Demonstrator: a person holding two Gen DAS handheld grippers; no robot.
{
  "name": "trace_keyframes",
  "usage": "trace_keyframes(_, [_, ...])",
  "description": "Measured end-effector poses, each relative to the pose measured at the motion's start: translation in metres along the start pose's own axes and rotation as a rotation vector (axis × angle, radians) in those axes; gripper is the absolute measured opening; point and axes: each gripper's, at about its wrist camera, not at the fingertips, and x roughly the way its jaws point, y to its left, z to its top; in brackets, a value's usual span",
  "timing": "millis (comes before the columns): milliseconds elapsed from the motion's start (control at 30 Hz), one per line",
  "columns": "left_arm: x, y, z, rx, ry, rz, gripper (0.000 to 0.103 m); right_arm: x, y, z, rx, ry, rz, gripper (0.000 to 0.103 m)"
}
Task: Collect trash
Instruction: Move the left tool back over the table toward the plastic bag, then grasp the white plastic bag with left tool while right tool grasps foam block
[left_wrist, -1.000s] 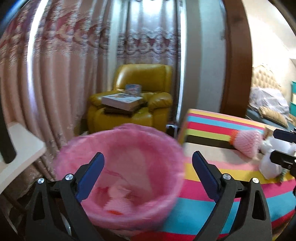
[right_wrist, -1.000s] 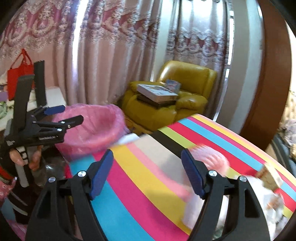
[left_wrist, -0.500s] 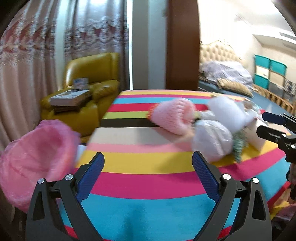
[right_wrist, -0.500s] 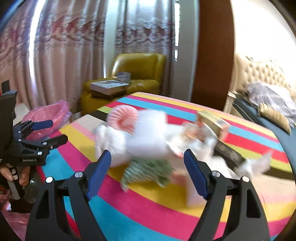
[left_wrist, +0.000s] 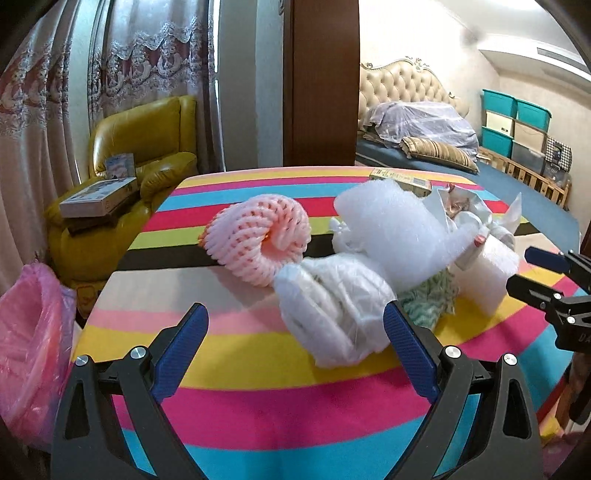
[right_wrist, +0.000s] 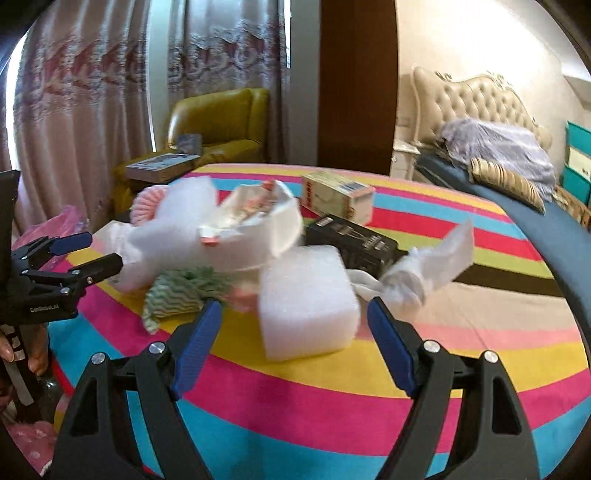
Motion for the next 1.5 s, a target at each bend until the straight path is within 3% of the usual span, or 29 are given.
trace_keyframes(233, [0.015, -0.008, 0.003, 0.045, 0.014, 0.011, 0.089, 0.022, 0.0, 0.007, -0.009, 0.036, -0.027, 0.078])
trace_keyframes(533, [0.008, -0.017, -0.002, 0.083, -0.035, 0.07, 0.089, 0.027, 0.016, -0.001, -0.093, 0.024, -0.076, 0.073])
trace_keyframes(633, [0.01, -0.021, -0.002, 0.102, -0.024, 0.068, 0.08, 0.028, 0.02, -0.003, -0.115, 0.024, -0.088, 0.069])
trace_keyframes(700, [0.011, -0.026, -0.003, 0.128, -0.022, 0.064, 0.068, 0.027, 0.02, -0.004, -0.107, 0.023, -0.087, 0.061])
trace_keyframes(900, [0.011, -0.033, -0.007, 0.19, -0.015, 0.014, 0.043, 0.023, 0.019, -0.008, -0.12, 0.005, -0.053, 0.059])
trace_keyframes(1000, [0.011, -0.031, -0.006, 0.187, -0.022, -0.005, 0.036, 0.02, 0.019, -0.008, -0.124, -0.007, -0.047, 0.059])
trace_keyframes(1100, [0.008, -0.028, -0.007, 0.173, -0.049, -0.016, 0.03, 0.017, 0.014, -0.008, -0.1, -0.017, -0.036, 0.059])
trace_keyframes(1500, [-0.008, -0.017, -0.009, 0.111, -0.157, -0.04, 0.024, -0.003, 0.0, -0.011, -0.026, -0.127, 0.027, 0.059])
